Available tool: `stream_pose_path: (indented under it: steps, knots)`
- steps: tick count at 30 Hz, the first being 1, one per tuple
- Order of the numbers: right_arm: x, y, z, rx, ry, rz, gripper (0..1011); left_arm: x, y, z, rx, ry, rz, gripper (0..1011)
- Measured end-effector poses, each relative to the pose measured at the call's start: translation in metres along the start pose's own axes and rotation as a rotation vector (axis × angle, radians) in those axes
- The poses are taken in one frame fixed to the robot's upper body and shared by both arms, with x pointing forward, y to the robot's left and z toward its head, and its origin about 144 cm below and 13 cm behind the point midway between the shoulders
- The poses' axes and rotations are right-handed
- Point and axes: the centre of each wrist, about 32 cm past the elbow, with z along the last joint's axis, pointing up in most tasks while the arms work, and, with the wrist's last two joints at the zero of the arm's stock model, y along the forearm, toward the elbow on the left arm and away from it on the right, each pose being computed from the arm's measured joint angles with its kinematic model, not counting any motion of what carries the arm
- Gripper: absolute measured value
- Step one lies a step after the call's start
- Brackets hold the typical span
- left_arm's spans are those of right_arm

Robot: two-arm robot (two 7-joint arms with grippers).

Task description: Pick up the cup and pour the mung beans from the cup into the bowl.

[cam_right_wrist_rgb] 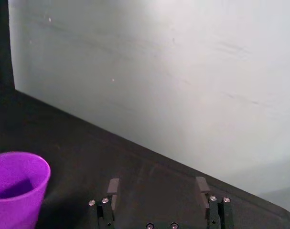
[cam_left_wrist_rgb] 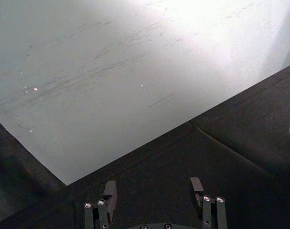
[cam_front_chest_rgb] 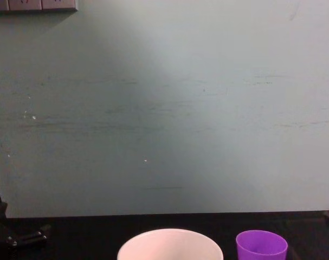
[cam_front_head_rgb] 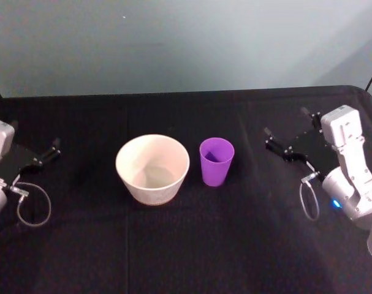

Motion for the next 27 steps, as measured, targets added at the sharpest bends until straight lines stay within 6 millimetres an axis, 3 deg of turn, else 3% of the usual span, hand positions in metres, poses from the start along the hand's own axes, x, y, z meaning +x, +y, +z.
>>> stream_pose_path:
  steps: [11, 20, 27]
  knots:
    - [-0.010, -0.022, 0.014, -0.039, 0.093, 0.010, 1003, 0.000, 0.000, 0.000, 0.000, 0.000, 0.000, 1000]
    - [-0.013, -0.042, 0.011, -0.102, 0.188, 0.097, 1003, 0.000, 0.000, 0.000, 0.000, 0.000, 0.000, 1000]
    - [-0.018, -0.043, 0.006, -0.099, 0.285, 0.220, 1003, 0.000, 0.000, 0.000, 0.000, 0.000, 0.000, 1000]
